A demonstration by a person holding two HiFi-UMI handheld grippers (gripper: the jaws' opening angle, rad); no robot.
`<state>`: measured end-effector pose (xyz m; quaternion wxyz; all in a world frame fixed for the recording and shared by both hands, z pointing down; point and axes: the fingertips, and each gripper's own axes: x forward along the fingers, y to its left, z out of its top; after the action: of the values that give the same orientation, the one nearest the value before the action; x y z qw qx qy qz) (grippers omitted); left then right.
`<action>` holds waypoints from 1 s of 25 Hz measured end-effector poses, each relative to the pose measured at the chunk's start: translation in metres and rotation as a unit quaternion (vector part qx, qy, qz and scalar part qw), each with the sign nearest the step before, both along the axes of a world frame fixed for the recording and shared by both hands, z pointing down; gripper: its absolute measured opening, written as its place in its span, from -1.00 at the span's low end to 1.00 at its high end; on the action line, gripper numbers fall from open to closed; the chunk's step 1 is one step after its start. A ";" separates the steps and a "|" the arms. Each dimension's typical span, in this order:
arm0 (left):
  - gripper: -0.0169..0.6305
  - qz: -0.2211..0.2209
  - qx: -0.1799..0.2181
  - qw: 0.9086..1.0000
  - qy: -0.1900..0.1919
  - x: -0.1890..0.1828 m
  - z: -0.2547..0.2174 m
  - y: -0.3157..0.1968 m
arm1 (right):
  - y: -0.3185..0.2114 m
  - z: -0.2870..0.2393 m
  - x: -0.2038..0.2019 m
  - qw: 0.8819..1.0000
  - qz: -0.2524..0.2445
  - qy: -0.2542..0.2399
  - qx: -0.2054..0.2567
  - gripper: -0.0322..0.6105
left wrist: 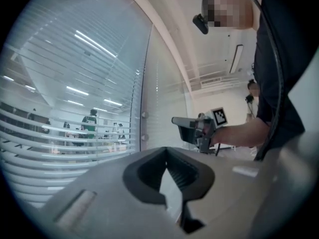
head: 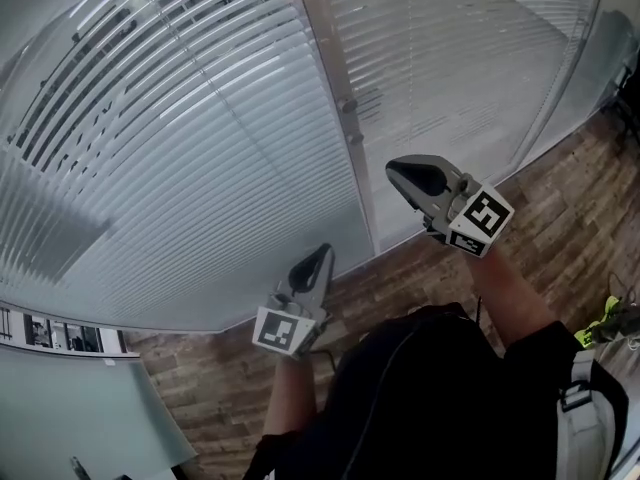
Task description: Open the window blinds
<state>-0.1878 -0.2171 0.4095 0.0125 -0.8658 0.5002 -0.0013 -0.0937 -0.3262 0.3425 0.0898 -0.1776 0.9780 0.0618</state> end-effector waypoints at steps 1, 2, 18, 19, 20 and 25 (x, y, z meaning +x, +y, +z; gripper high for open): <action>-0.93 0.002 0.001 1.000 -0.003 0.005 0.000 -0.001 | 0.004 0.004 0.005 1.000 -0.006 0.004 0.005 -0.88; -0.93 0.004 0.002 1.000 -0.005 0.011 0.000 -0.002 | 0.008 0.008 0.010 1.000 -0.011 0.011 0.011 -0.88; -0.94 0.013 -0.010 1.000 0.000 0.055 0.009 -0.033 | 0.035 0.069 0.059 0.995 -0.077 0.043 -0.036 -0.88; -0.93 0.013 -0.009 1.000 0.001 0.058 0.009 -0.034 | 0.033 0.073 0.063 0.995 -0.074 0.050 -0.039 -0.88; -0.93 0.013 -0.009 1.000 0.002 0.059 0.009 -0.036 | 0.031 0.075 0.065 0.995 -0.072 0.056 -0.042 -0.88; -0.93 0.009 -0.012 1.000 0.005 0.064 0.017 -0.042 | 0.024 0.076 0.068 0.995 -0.077 0.056 -0.038 -0.88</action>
<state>-0.1240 -0.2589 0.4266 -0.0006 -0.8702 0.4927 -0.0026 -0.0255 -0.3025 0.4181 0.0321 -0.1014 0.9940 0.0272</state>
